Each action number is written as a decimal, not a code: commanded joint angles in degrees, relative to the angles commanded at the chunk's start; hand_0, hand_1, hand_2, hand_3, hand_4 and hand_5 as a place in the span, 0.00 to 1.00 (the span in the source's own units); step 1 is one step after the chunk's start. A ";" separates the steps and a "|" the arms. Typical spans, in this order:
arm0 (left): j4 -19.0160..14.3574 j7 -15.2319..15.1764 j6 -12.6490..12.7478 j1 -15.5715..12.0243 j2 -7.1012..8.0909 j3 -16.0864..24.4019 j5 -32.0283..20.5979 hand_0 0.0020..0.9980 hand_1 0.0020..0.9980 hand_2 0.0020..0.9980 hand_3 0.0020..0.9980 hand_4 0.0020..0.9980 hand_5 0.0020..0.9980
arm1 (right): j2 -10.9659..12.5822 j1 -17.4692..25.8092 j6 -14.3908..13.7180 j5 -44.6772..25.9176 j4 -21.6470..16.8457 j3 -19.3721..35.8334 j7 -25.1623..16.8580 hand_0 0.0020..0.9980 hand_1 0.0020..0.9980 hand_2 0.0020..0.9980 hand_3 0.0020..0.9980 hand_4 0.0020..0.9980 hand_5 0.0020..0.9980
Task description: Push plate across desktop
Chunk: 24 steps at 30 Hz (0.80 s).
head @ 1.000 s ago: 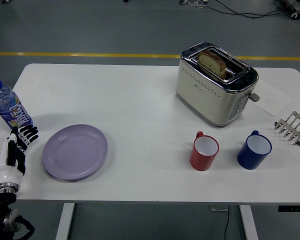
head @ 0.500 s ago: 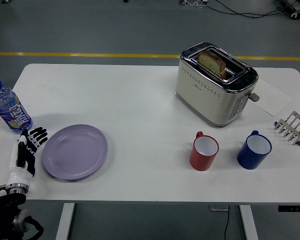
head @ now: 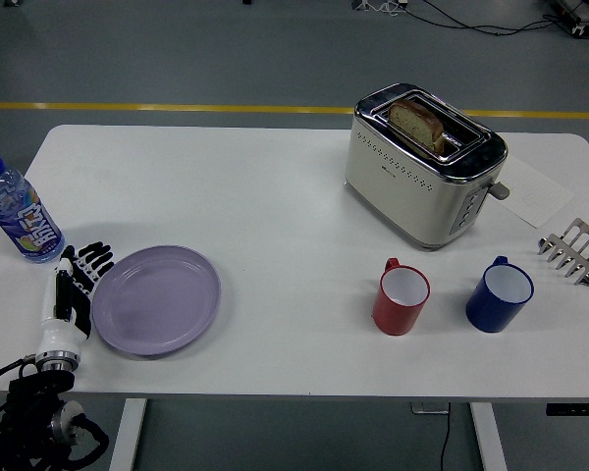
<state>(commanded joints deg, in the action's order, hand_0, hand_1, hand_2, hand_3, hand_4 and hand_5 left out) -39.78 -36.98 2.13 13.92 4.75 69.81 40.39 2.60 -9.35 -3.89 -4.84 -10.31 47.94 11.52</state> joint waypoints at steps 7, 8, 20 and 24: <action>0.31 0.00 0.31 0.34 -0.70 -0.82 -0.81 0.69 0.71 0.66 0.56 0.40 1.00 | -0.05 0.19 0.04 -0.11 0.00 -0.28 0.08 0.70 0.69 0.76 0.66 0.46 0.35; 0.35 0.00 0.41 0.40 -0.86 -1.08 -0.95 0.69 0.71 0.66 0.56 0.40 1.00 | -0.05 0.24 0.05 -0.05 0.00 -0.28 0.12 0.70 0.69 0.76 0.66 0.46 0.35; -0.18 0.00 1.07 0.72 -1.51 -2.48 -1.67 0.69 0.70 0.66 0.56 0.40 1.00 | -0.10 0.62 0.33 -0.23 0.00 -1.06 0.24 0.70 0.69 0.75 0.66 0.46 0.34; 0.11 0.00 1.10 1.50 -1.82 -3.36 -2.25 0.69 0.70 0.66 0.56 0.40 1.00 | -0.13 0.61 0.46 -0.64 0.00 -1.54 0.19 0.70 0.69 0.75 0.66 0.46 0.34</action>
<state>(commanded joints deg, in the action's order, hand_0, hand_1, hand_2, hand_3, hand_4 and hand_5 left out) -39.67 -36.98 3.24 15.42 2.92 66.44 38.15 2.47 -8.74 -3.43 -5.47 -10.31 46.40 11.71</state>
